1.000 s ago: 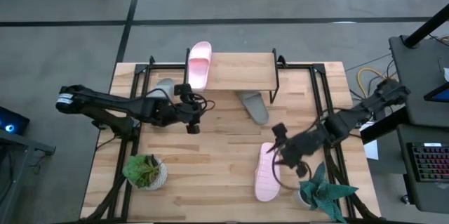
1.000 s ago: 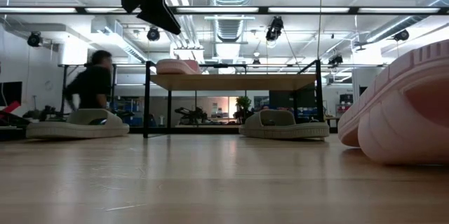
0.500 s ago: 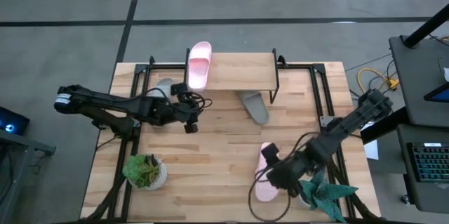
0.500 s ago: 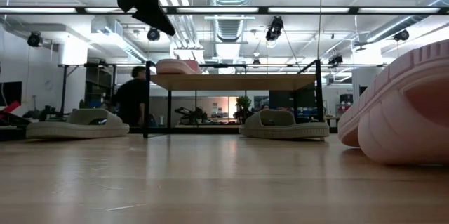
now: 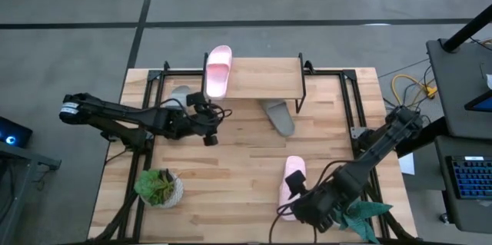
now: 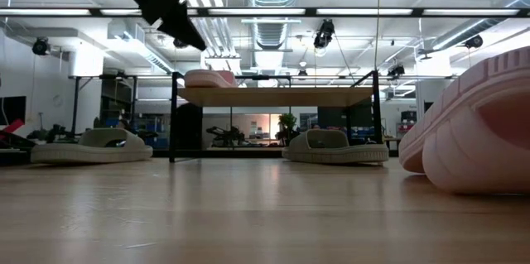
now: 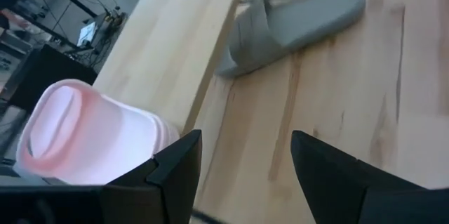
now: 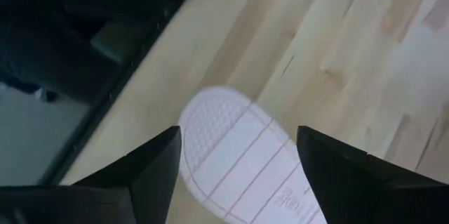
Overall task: Pick and place slides into the shelf
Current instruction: Put the pink slides on the shelf
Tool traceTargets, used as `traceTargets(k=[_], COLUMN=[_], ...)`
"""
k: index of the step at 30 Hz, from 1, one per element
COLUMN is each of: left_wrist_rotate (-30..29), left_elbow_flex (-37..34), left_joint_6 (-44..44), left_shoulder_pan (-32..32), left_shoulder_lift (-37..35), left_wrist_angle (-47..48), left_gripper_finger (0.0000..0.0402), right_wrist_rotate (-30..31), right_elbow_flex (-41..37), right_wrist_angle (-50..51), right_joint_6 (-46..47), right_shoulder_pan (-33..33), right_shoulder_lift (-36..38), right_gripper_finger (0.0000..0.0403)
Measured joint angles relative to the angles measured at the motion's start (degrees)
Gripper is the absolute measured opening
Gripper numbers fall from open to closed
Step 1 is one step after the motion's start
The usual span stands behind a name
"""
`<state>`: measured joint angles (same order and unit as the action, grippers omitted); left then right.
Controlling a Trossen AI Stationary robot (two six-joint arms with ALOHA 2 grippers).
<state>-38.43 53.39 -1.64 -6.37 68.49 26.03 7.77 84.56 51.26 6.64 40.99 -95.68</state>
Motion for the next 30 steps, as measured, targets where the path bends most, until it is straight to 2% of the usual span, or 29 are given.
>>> traceTargets(k=[4,10,12,18,30], left_wrist_rotate=[0.0,0.0,0.0,0.0,0.0], left_elbow_flex=[0.0,0.0,0.0,-0.1,-0.3], left_joint_6=[4.1,4.5,4.5,7.4,7.3], left_shoulder_pan=[0.0,0.0,0.0,0.0,0.0], left_shoulder_lift=[0.0,0.0,0.0,0.0,0.5], left_wrist_angle=[-1.8,-1.7,-1.6,-1.5,-1.5], left_gripper_finger=[0.0204,0.0204,0.0204,0.0204,0.0204], right_wrist_rotate=[3.7,7.0,9.0,10.2,13.5], right_elbow_flex=[3.7,10.3,12.3,21.5,49.1], right_wrist_angle=[-0.4,0.0,1.2,4.4,34.9], right_joint_6=[3.3,13.3,13.7,15.8,28.3], right_shoulder_pan=[0.0,0.5,1.5,4.0,6.6], right_shoulder_lift=[-1.8,-5.4,-7.4,-15.5,-38.2], right_gripper_finger=[0.0266,0.0262,0.0261,0.0260,0.0260])
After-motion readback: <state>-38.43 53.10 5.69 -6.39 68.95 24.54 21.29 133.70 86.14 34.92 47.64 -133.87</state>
